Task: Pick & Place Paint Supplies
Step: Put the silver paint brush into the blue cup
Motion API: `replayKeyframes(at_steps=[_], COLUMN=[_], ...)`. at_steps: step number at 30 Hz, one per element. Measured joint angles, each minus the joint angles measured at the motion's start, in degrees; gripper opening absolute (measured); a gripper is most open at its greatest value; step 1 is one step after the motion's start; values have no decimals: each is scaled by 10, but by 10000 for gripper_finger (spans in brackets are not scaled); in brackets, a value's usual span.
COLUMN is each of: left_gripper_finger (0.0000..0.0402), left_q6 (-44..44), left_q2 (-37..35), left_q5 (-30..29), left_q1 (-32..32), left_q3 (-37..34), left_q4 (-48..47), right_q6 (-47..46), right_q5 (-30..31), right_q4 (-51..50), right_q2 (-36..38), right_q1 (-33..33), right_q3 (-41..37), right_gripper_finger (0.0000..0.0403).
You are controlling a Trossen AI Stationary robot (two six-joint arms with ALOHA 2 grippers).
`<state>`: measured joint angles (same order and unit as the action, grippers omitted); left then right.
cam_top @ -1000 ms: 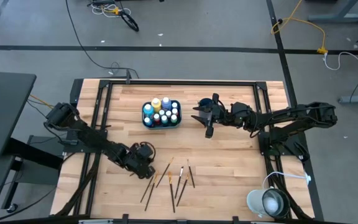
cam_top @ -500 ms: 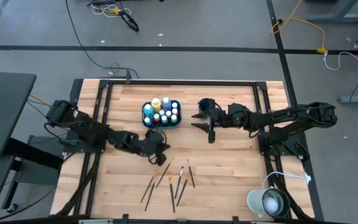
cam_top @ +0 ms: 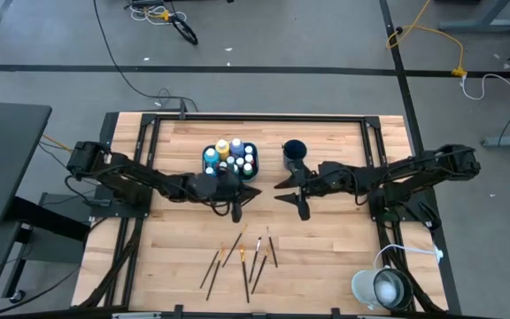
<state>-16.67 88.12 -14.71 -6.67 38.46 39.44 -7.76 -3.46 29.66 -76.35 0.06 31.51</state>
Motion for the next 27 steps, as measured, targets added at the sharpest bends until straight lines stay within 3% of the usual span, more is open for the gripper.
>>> replayKeyframes(at_steps=[6,17,27], left_gripper_finger=[2,1,2], left_q6=[38,107,141], left_q2=[0,-1,-1], left_q5=[29,29,28], left_q1=[15,20,20], left_q3=[0,23,56], left_q4=[75,129,123], right_q6=[-8,-8,33], right_q5=[7,11,11], right_q4=[67,332,322], right_q2=[-46,-170,-190], right_q1=[10,9,9], right_q3=[0,0,65], right_gripper_finger=[164,164,162])
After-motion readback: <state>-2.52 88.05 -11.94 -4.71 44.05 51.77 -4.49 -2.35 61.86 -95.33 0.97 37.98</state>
